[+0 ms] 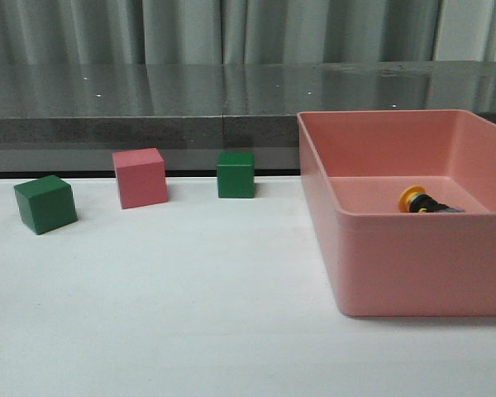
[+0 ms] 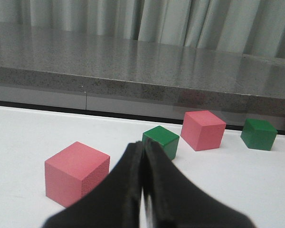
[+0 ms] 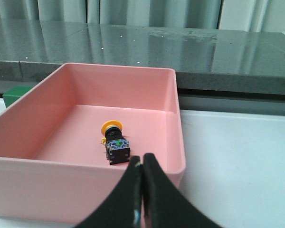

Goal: Place and stand button with both arms
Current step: 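Lower the right gripper into the pink bin and grasp the yellow button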

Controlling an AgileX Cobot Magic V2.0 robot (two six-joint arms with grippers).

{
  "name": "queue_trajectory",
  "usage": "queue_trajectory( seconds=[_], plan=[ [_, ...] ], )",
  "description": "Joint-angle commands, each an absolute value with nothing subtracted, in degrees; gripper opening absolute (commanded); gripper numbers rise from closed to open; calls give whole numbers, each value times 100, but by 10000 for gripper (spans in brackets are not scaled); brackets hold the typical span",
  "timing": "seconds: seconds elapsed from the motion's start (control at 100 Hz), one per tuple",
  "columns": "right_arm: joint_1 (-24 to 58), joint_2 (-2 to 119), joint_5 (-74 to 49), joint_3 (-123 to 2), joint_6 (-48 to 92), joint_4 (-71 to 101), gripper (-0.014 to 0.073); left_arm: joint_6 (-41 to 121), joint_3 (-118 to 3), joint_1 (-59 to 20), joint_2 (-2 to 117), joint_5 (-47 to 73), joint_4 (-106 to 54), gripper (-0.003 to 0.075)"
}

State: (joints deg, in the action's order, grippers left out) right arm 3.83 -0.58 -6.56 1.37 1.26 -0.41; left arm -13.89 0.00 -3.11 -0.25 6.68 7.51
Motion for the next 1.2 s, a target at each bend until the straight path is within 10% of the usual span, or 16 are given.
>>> queue_trajectory(
  seconds=[0.0, 0.4, 1.19],
  plan=[
    [352, -181, -168, 72, 128, -119, -63, -1437, 260, -316, -196, 217, 701, -20],
    [371, 337, -471, -1336, 121, -34, -63, -1437, 260, -316, -196, 217, 701, -20],
    [1317, 5865, -632, -4394, 127, -307, 38, -1437, 260, -316, -196, 217, 701, -20]
  ],
)
